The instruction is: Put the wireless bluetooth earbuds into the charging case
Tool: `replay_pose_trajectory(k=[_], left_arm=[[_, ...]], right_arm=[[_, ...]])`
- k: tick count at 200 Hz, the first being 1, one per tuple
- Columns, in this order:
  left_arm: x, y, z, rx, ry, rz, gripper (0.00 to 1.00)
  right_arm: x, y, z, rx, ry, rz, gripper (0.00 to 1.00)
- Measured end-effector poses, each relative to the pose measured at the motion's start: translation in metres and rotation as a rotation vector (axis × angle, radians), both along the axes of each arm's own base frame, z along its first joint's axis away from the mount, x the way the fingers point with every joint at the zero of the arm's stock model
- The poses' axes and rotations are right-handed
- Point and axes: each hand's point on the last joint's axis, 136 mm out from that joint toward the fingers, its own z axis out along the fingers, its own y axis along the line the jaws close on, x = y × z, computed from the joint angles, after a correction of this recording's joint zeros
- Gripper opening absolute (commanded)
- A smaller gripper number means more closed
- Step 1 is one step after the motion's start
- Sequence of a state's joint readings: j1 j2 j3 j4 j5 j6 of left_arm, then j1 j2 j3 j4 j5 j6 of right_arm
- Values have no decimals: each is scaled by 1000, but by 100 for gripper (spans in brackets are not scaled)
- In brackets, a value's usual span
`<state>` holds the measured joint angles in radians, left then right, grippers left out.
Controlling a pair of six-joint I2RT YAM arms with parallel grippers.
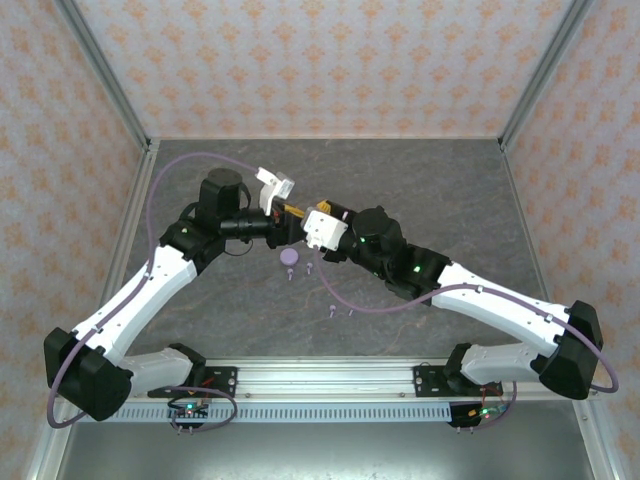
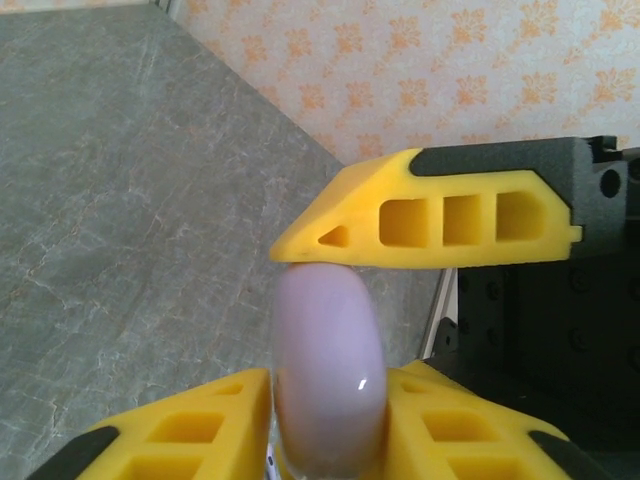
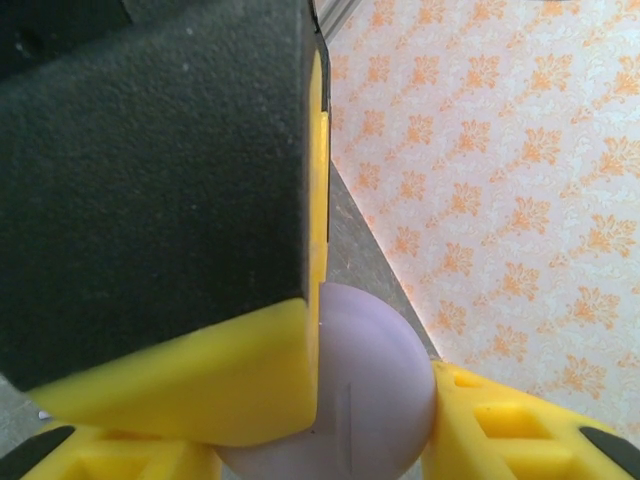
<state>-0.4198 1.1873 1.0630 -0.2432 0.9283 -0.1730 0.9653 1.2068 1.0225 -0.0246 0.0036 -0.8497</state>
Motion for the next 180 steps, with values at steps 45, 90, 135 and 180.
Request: replay_pose_trajectory(k=[45,90,135,180], left_arm=[[-1,-1,0,5,-15,-10,22],[-2,0,-6,19,-26,-16,18],[-8,5,-21,55,-87,-5,16],[-19,-2,-4,41,-259,-34,12]], right_arm=[[1,-2,-2,13,26,-5,60],[-3,-20,1,37,86,-7,87],[-16,-55,33,235,212,38,91],[-24,-67,39,436,399,85,81]])
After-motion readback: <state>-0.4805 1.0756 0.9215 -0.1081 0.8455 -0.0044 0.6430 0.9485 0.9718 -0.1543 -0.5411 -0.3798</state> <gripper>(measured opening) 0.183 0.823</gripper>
